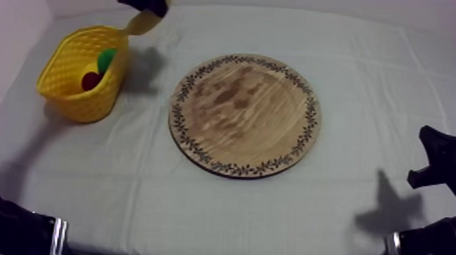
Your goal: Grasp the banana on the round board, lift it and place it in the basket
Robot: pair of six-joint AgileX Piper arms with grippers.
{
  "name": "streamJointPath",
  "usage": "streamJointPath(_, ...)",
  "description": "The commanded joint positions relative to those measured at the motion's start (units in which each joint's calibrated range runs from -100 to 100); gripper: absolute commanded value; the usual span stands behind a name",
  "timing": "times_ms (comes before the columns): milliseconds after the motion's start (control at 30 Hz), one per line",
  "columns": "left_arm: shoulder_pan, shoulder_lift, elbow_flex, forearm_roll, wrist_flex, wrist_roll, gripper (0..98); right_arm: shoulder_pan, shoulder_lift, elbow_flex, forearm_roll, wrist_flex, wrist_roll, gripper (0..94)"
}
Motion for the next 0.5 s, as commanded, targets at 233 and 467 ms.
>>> streamJointPath(233, -8.35, -5.32, 6.94, -1.3, 0.05, 0.07, 11.7, 0.0, 0.0, 0.05, -0.02, -0.02, 0.0, 0.2)
streamJointPath(467, -11.93, -7.63, 9.66, -1.52, 0.08, 0.34, 12.2, 0.0, 0.0, 0.05, -0.02, -0.02, 0.0, 0.2)
